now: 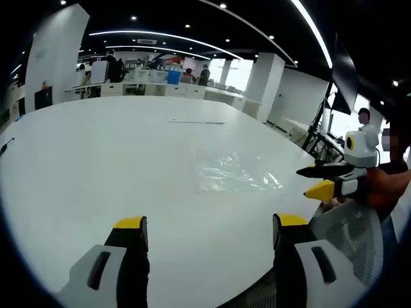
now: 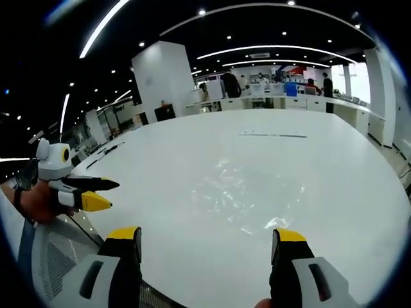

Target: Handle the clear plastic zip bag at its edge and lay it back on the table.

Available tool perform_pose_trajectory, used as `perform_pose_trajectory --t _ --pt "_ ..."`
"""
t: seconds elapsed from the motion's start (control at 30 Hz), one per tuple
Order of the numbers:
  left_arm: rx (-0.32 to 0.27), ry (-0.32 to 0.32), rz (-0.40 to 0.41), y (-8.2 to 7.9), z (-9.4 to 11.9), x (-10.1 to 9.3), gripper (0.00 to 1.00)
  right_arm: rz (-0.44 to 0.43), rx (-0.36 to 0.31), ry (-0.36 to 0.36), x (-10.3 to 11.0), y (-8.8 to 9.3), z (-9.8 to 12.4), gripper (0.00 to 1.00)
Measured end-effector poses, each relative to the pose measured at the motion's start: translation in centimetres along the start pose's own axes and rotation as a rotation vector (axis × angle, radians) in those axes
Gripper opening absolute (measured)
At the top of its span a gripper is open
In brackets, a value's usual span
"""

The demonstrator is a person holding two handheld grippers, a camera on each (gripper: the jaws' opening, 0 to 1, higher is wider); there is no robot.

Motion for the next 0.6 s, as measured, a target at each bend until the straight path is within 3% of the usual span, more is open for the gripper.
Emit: perform_pose_trajectory --t 0.6 --pt "0.0 0.0 0.006 -0.17 0.18 -0.11 0.79 -0.004 0.01 0.002 -0.03 0.1 -0.05 0.8"
Point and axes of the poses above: the point that each gripper's makers call its tool centre point, and the gripper's own axes: z roughly backward along the fingers, x roughly to its left, y roughly out of its underside, the point moved 5 cm from there along z, roughly backward along the fingers, and after that the axes turned 9 degrees about -y, right-handed, at the moved point
